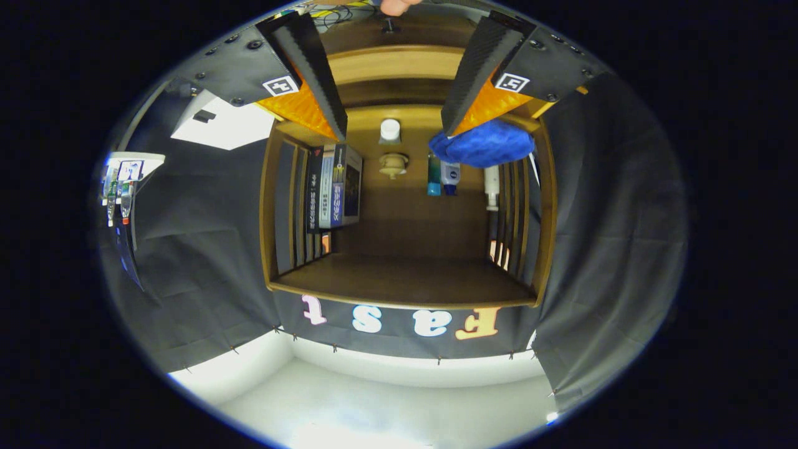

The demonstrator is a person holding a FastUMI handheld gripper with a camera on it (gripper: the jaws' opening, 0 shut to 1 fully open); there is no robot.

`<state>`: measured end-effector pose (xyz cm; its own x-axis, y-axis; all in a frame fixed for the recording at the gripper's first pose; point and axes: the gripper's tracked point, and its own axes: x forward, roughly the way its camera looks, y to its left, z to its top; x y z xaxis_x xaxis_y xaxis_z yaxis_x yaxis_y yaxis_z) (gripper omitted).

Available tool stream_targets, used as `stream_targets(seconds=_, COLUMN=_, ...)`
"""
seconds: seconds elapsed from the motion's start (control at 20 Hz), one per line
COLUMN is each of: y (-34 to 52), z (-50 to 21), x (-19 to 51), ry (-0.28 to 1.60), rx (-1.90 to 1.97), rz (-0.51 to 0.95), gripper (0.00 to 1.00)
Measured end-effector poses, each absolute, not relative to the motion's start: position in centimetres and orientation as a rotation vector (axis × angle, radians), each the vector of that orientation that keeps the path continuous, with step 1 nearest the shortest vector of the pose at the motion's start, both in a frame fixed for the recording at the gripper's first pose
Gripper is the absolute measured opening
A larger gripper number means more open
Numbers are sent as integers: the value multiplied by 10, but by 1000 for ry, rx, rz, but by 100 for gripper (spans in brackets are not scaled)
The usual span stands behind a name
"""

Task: Pull open the drawer, take out the items inside it, and place them on the countertop above the cabinet.

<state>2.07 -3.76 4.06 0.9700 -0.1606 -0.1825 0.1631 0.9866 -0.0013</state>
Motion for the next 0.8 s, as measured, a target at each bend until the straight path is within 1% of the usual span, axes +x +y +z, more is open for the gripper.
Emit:
stream_targets(seconds=0.4, y=-31, z=-2, x=-15, ry=200, rx=-5, rz=-147, gripper=98)
stream_targets(seconds=0.8, y=-36, z=-55, x=-33, ry=286, rx=14, rz=-131, gripper=99)
